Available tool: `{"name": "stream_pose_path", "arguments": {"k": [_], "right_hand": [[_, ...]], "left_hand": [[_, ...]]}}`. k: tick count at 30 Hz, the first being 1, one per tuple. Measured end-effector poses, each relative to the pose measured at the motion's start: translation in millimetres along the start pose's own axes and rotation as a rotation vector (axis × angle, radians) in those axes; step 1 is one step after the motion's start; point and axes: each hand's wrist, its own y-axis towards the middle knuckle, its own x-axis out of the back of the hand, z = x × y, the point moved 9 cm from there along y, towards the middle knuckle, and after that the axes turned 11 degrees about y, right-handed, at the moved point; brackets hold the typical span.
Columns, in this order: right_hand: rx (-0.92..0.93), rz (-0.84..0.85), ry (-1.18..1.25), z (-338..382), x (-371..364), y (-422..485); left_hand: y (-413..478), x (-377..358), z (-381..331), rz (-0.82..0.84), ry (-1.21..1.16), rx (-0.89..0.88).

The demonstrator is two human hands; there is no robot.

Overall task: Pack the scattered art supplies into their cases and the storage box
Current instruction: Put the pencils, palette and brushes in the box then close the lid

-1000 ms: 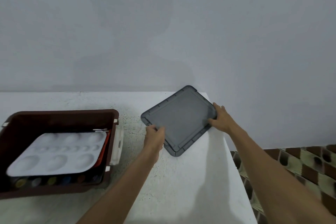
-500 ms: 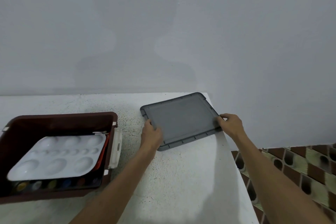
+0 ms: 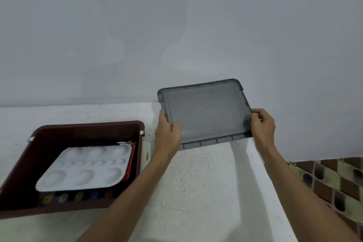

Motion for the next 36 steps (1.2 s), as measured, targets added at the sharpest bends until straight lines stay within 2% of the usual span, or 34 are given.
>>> {"name": "stream_pose_path", "arguments": {"k": [4,9,13,19,22,30,36], "right_hand": [[0.077,-0.042,0.049,23,-15,-15],[0.211,0.005,0.099,71,-59,-57],[0.311,0.064,0.096,110,-109,-100],[0.350,0.104,0.135,137,-183,-150],[0.360,0.116,0.169,142,-211,-170],[0.293,0.191,0.236,144,-253,-208],[0.263,0.256,0.334,147,-246,-220]], "left_hand": [[0,42,-10,-0.027,-0.023,-0.047],[8,112,-2,-0.113,-0.070,-0.101],[19,184,23,-0.204,-0.129,-0.144],[24,276,73,-0.357,-0.137,-0.146],[24,310,98,-0.380,-0.183,-0.127],[21,361,131,-0.397,-0.239,-0.156],[0,363,140,-0.532,-0.449,-0.150]]}}
